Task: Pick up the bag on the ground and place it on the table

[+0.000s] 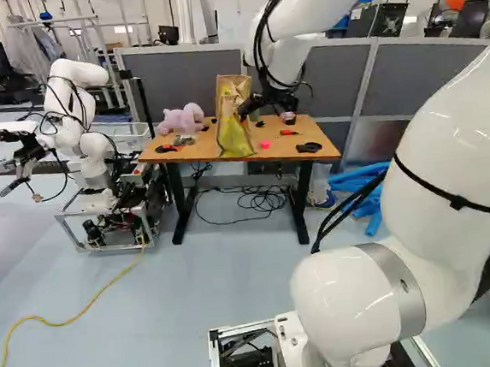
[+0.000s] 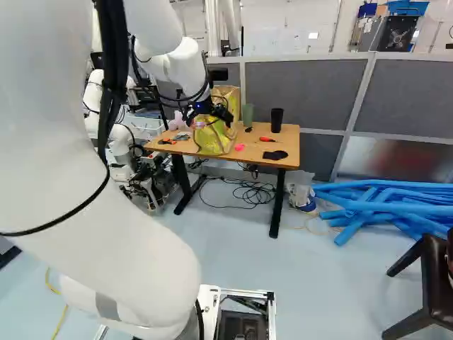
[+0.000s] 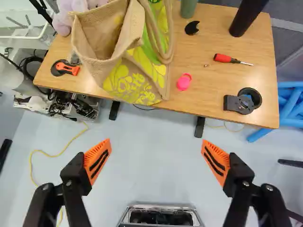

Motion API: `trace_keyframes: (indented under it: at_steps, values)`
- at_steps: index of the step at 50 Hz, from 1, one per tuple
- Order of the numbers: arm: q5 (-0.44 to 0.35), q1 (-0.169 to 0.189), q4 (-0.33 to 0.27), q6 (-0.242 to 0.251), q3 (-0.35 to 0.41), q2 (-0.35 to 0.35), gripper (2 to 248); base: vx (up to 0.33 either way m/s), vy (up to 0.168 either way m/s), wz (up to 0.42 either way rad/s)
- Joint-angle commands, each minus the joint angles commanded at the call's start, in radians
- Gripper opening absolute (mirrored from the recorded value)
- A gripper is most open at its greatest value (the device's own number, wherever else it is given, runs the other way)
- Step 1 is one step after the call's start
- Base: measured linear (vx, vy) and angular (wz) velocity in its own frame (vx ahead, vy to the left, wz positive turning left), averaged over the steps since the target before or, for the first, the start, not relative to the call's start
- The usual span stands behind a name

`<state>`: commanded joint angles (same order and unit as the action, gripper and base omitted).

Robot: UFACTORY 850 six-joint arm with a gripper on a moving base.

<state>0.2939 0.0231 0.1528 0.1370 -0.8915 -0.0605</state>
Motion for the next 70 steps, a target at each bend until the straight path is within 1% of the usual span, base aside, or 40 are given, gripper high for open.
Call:
trace_keyframes:
  at_steps: [27, 39, 55, 70]
  values:
    - [-0.37, -0.007, -0.048, -0.043, 0.255, -0.069, 247, 0.0, 0.0, 0.0]
    - [-0.522, -0.01, -0.068, -0.061, 0.36, -0.098, 247, 0.0, 0.0, 0.0]
    - [-0.702, -0.014, -0.092, -0.082, 0.484, -0.132, 247, 0.0, 0.0, 0.0]
    - [-0.842, -0.017, -0.11, -0.099, 0.581, -0.158, 247, 0.0, 0.0, 0.0]
